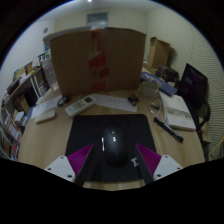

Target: Arrange mouse

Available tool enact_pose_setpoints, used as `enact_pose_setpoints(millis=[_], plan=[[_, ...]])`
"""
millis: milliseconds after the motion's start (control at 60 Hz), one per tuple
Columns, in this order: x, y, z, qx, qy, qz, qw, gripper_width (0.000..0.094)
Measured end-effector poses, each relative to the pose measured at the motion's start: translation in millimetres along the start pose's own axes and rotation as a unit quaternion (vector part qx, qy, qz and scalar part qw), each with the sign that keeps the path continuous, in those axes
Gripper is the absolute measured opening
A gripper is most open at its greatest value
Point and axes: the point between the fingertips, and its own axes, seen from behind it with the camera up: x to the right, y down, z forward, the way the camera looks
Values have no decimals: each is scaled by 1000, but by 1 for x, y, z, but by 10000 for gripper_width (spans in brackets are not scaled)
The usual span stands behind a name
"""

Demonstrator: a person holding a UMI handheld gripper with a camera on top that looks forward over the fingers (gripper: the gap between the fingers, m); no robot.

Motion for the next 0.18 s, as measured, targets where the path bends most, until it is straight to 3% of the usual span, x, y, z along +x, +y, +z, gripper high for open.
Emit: enact_pose_setpoints(millis=[183], plan=[[-10, 5, -95, 21, 35, 46, 998, 816]])
